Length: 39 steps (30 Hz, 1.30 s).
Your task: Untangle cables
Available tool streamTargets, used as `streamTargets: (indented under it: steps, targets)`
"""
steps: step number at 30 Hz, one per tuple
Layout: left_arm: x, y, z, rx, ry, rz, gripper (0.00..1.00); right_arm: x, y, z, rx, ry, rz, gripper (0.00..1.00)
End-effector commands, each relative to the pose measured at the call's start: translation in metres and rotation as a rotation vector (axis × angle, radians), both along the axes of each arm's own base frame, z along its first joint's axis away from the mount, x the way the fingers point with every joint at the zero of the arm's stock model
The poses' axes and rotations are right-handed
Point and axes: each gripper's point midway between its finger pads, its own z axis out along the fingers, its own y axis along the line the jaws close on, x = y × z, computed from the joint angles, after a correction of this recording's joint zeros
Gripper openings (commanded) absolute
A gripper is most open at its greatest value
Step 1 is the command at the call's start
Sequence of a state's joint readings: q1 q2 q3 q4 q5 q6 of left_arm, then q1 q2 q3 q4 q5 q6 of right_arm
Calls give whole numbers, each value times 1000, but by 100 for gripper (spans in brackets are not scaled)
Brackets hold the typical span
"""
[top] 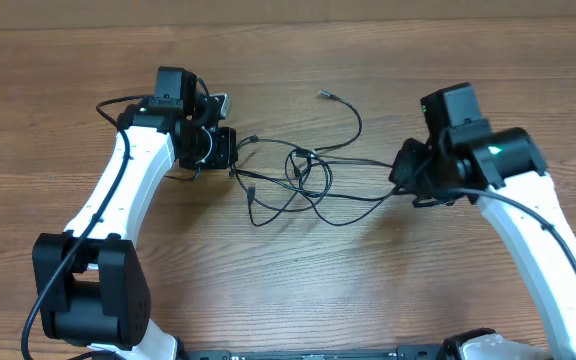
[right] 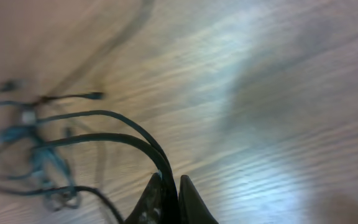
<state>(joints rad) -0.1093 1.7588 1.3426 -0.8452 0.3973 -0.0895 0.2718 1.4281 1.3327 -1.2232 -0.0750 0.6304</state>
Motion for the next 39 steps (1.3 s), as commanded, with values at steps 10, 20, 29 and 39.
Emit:
streamTargets:
  steps: [10,20,29,39]
  targets:
    - [-2,0,37,14,-115,-128,4,-9,-9,-99,-129,310,84,22]
    - [-19,-7,36,-3,-62,-164,36,15,40,-80,87,142,425,60]
    - [-41,-63,43,-81,-76,-349,39,43,63,-67,181,-14,497,66]
    - [-63,-141,8,-72,-152,-701,40,51,32,-68,192,2,403,67]
